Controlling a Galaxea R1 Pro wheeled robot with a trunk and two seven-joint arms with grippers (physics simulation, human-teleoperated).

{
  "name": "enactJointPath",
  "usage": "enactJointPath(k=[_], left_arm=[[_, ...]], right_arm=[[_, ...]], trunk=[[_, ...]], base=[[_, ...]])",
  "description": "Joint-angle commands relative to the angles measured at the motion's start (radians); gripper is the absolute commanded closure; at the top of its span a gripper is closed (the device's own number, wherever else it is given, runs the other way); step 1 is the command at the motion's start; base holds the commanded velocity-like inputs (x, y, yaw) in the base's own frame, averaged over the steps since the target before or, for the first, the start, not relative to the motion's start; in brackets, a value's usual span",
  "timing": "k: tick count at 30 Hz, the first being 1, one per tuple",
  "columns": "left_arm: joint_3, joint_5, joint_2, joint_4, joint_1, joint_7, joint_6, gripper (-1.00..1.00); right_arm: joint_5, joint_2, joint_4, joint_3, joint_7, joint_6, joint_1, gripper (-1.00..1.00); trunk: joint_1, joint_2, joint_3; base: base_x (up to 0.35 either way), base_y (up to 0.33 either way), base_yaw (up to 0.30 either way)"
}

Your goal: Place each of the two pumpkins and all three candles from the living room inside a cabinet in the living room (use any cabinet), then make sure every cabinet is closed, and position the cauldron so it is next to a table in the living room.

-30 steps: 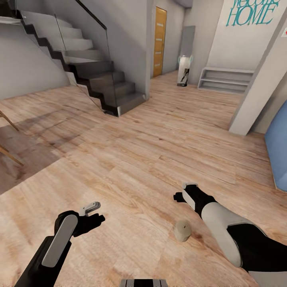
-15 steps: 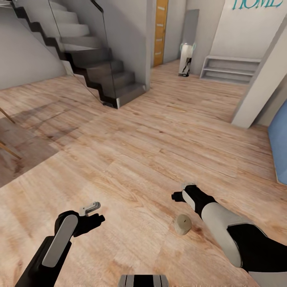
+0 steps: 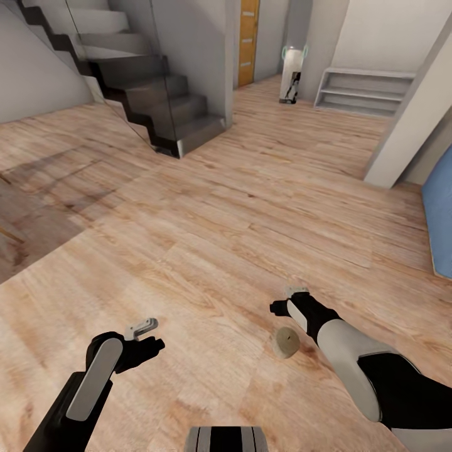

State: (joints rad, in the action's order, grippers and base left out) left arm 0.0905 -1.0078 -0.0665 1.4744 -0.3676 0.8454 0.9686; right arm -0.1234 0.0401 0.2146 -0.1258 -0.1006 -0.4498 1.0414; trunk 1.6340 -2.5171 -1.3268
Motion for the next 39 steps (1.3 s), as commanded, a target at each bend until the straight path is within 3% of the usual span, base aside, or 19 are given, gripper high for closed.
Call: enactJointPath(k=[1,29,39], left_arm=[[0.002,-0.009,-0.001,0.001,-0.001,0.01,0.001,-1.0],[0.002,-0.009,-0.001,0.001,-0.001,0.013,0.001,-1.0],[0.003,-0.011,0.0,0.001,-0.001,0.011,0.001,-1.0]], right_arm=[[-0.011,0.0,0.002,-0.008,-0.007,-0.005,0.0,-1.0],[-0.015,-0.001,0.003,-0.005,-0.007,-0.005,-0.004,-1.0],[-0.016,0.0,0.003,-0.005,-0.007,-0.004,-0.006,-1.0]], trunk=[[0.0,-0.001,-0.005],[0.013,-0.007,-0.113],[0.013,-0.007,-0.113]], base=[[0.0,0.0,-0.028],[0.0,0.0,-0.047],[0.0,0.0,-0.028]])
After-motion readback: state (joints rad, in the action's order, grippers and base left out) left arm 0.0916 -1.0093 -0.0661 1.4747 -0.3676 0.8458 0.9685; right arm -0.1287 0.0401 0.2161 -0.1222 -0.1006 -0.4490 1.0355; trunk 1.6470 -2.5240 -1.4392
